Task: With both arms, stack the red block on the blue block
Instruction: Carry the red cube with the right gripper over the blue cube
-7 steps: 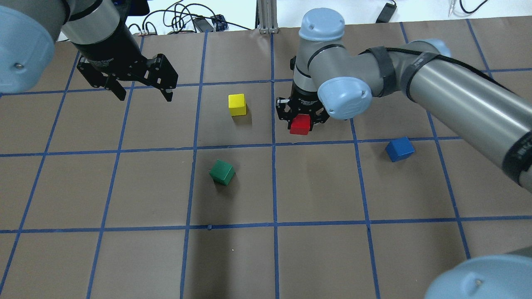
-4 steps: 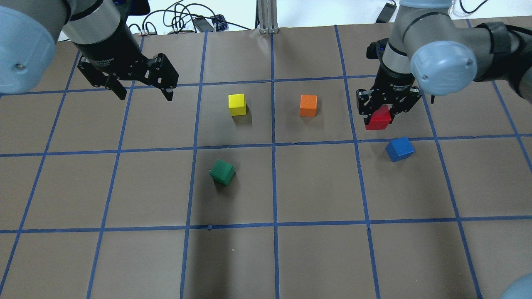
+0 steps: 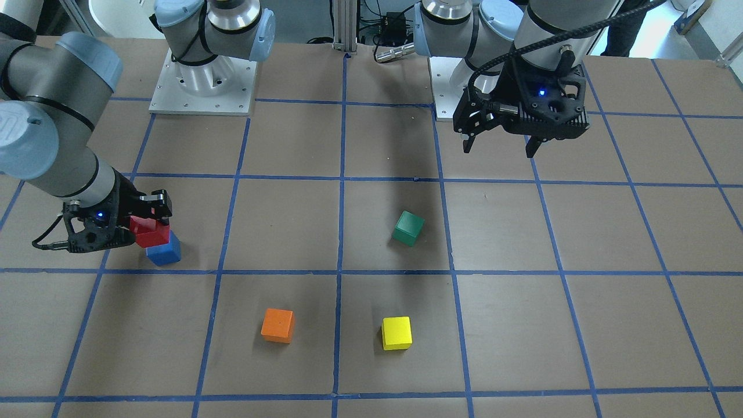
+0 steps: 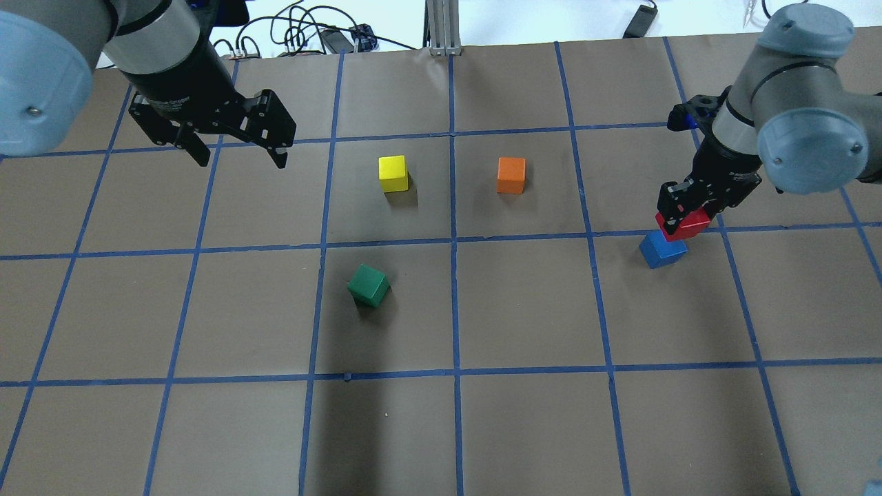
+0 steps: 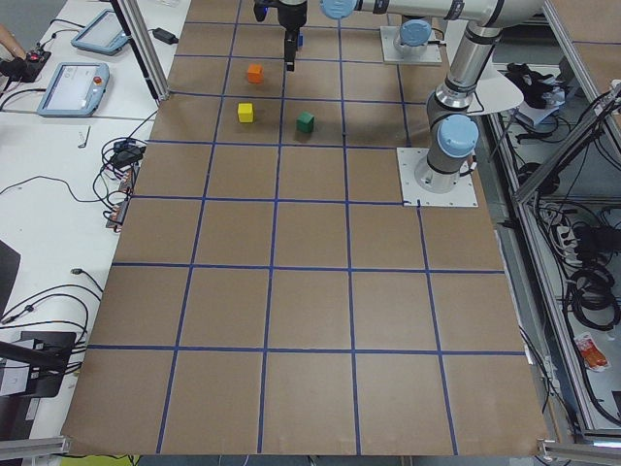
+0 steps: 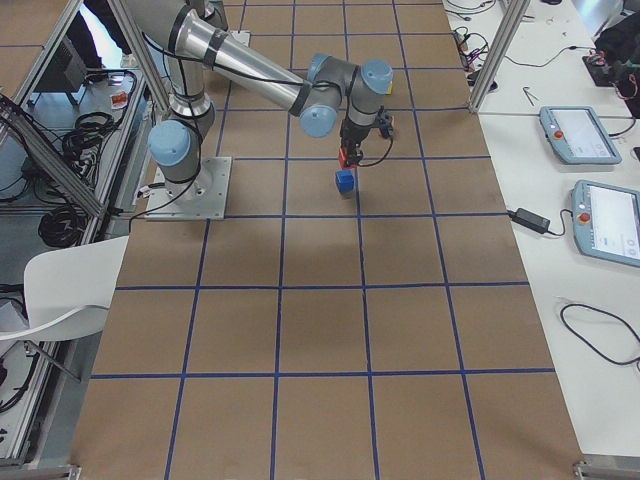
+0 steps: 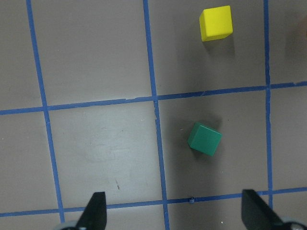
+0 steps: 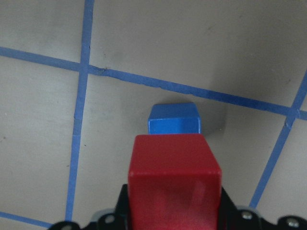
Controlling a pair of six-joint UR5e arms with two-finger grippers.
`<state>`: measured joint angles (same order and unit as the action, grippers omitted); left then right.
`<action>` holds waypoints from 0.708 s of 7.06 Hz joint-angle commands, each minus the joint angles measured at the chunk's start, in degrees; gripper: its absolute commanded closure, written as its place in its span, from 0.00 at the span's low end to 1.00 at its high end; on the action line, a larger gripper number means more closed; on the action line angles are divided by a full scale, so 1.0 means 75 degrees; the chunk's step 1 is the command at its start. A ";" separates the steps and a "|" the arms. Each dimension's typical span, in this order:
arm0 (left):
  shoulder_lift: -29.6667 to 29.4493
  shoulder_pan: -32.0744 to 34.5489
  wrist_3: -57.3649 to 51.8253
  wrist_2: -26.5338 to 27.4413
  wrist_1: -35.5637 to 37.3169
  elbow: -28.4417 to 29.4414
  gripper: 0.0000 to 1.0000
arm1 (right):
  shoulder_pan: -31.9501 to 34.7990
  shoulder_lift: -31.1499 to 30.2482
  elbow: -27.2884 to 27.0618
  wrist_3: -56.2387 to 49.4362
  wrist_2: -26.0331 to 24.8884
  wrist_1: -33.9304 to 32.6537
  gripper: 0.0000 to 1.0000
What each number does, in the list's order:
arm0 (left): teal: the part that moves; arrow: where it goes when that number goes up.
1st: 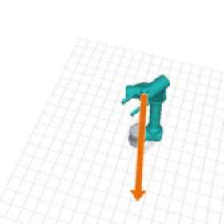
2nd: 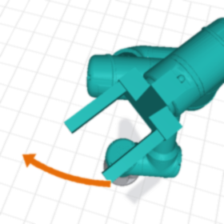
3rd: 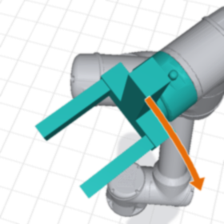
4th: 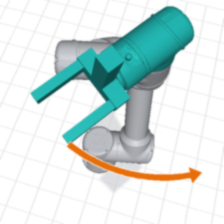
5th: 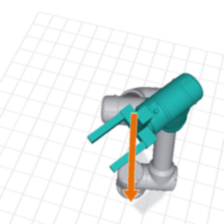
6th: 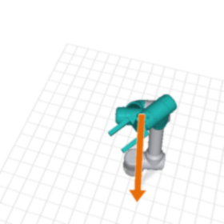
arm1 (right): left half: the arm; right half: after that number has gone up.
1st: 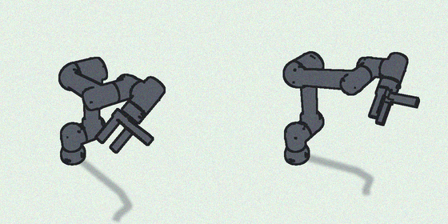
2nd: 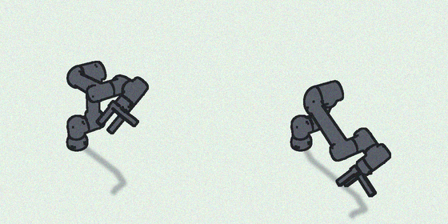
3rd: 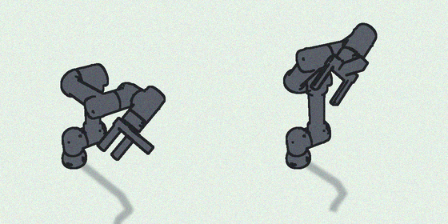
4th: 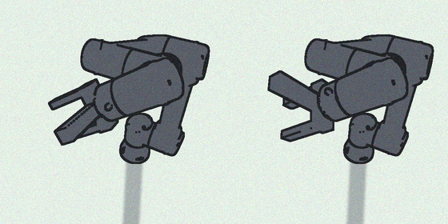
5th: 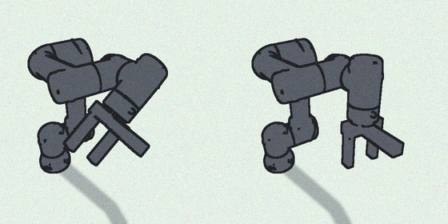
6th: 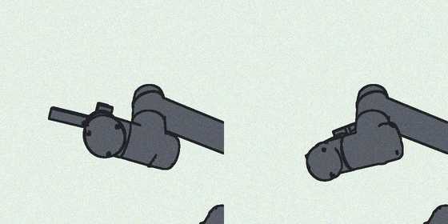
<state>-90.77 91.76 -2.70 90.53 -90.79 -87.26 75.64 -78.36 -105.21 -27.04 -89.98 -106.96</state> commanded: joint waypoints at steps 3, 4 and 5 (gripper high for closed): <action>0.0008 0.0000 -0.0015 0.0000 0.0000 -0.0002 0.00 | -0.0113 0.0030 -0.0760 -0.0286 0.0009 -0.1418 1.00; -0.0003 0.0000 -0.0015 0.0000 0.0000 -0.0002 0.00 | -0.0101 0.0042 -0.0761 -0.0251 0.0032 -0.1419 1.00; 0.0008 0.0000 -0.0015 0.0000 0.0000 -0.0002 0.00 | -0.0101 0.0042 -0.0773 -0.0215 0.0056 -0.1419 1.00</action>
<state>-90.73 91.76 -2.80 90.53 -90.79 -87.27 74.84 -78.11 -110.76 -28.95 -89.77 -117.28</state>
